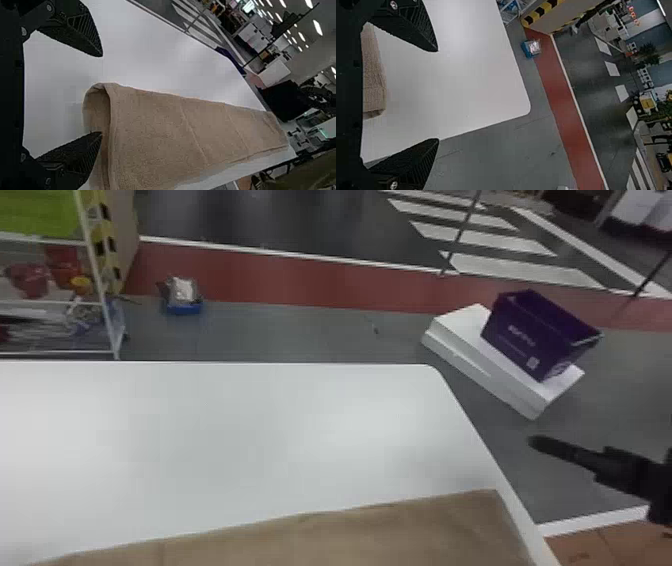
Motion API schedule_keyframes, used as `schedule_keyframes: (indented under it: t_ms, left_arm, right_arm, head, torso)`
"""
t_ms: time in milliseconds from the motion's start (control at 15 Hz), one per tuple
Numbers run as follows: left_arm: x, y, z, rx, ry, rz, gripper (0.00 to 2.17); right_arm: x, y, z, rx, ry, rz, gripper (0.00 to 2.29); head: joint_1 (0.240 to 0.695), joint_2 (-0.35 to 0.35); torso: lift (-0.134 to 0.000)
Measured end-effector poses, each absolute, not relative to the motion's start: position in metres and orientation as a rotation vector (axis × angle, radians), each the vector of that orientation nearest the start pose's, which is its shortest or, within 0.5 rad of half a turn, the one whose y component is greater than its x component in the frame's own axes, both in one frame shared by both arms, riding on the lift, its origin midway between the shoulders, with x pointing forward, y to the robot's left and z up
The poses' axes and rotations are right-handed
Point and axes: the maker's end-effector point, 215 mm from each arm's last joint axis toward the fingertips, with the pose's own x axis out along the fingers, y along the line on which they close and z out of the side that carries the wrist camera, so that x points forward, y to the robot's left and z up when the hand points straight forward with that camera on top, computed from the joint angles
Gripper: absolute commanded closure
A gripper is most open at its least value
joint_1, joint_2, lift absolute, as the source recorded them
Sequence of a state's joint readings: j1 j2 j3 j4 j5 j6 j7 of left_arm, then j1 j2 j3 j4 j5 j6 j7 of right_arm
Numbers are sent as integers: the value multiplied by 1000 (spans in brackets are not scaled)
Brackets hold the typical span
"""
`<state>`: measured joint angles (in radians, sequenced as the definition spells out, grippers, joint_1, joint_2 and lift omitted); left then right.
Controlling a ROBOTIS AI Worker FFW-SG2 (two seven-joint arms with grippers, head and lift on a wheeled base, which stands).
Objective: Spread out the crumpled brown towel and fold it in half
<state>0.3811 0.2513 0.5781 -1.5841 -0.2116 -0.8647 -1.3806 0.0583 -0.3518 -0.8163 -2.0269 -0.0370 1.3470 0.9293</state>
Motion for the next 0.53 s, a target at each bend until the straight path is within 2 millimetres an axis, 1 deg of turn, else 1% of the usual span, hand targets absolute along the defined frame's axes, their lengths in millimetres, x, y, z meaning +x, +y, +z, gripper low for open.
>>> schedule_keyframes:
  t_ms: [200, 333, 400, 533]
  left_arm:
    - [319, 296, -414, 904, 57, -1107, 215]
    - [328, 287, -417, 907, 52, -1127, 232]
    - [332, 283, -419, 905, 53, -1136, 262]
    - [338, 283, -424, 912, 68, -1147, 262]
  right_arm:
    - [388, -538, -326, 372, 618, 6, 80]
    - [382, -540, -324, 390, 614, 0, 80]
    - [378, -541, -324, 395, 614, -5, 80]
    - [372, -544, -323, 403, 609, -9, 80]
  head:
    - [695, -350]
    - [695, -350]
    - [695, -350]
    - [695, -350]
  torso:
    - [-124]
    - [-124]
    - [-124]
    - [-124]
